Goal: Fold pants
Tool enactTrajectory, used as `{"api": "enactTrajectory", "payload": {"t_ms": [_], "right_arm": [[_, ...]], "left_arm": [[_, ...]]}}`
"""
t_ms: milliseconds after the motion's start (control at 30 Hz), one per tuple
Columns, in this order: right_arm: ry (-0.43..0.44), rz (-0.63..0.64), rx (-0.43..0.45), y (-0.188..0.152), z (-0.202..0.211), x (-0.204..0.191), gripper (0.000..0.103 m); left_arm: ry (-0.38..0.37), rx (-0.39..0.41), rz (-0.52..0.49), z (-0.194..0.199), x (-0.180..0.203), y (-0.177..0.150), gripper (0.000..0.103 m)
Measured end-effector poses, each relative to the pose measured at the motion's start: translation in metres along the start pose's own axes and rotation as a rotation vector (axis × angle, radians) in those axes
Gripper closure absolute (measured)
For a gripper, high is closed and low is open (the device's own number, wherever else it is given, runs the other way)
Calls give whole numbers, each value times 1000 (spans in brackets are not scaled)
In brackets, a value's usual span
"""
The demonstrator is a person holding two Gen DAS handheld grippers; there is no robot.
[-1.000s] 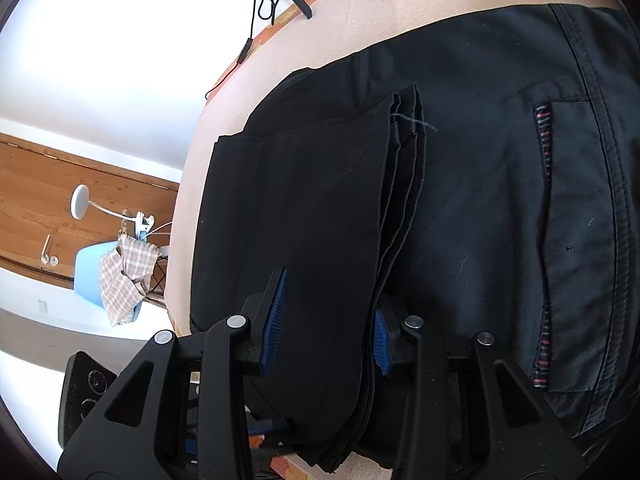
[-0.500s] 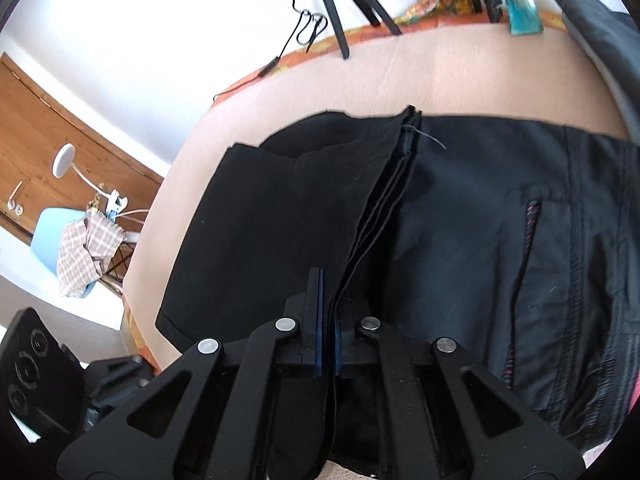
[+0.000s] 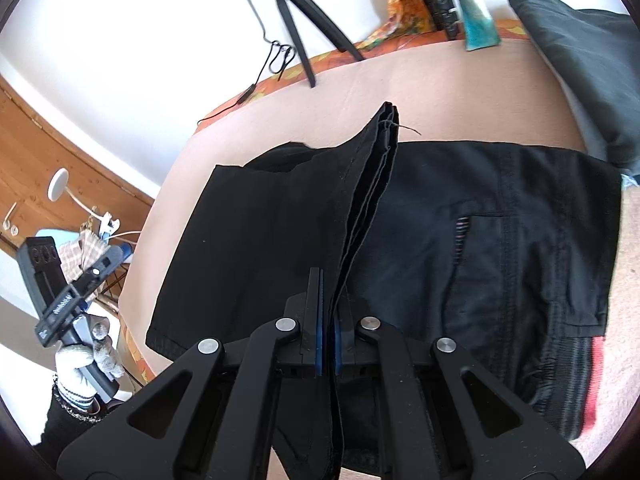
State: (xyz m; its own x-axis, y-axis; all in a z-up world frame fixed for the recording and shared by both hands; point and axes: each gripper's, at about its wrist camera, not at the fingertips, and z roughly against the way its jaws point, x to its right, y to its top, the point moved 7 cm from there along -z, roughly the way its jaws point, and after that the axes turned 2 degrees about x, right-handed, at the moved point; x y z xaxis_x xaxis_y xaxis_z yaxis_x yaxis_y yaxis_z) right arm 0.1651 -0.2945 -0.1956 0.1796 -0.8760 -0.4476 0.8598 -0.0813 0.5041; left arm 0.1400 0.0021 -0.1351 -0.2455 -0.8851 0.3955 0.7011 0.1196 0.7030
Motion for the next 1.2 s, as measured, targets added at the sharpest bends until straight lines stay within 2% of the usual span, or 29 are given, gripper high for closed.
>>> {"api": "enactTrajectory", "payload": {"t_ms": [67, 267, 433, 600, 800, 1033, 1167, 1200], "right_arm": [[-16, -5, 16, 1, 9, 9, 98], [-25, -48, 42, 4, 31, 36, 98], [-36, -67, 36, 1, 36, 53, 98], [-58, -91, 14, -5, 33, 71, 98], [-72, -98, 38, -3, 47, 80, 99], [-149, -99, 6, -9, 36, 95, 99], [-201, -56, -8, -8, 35, 95, 98], [-203, -57, -11, -8, 36, 95, 95]], "left_arm": [[-19, -30, -20, -11, 8, -7, 51], [-71, -81, -207, -34, 68, -25, 51], [-93, -129, -273, -51, 93, -38, 51], [-80, -179, -289, -62, 92, -50, 51], [-82, -180, -300, -58, 93, -54, 51], [-68, -236, -314, -68, 88, -67, 51], [-65, -246, -303, -69, 82, -74, 51], [-66, -245, -296, -68, 81, -75, 51]]}}
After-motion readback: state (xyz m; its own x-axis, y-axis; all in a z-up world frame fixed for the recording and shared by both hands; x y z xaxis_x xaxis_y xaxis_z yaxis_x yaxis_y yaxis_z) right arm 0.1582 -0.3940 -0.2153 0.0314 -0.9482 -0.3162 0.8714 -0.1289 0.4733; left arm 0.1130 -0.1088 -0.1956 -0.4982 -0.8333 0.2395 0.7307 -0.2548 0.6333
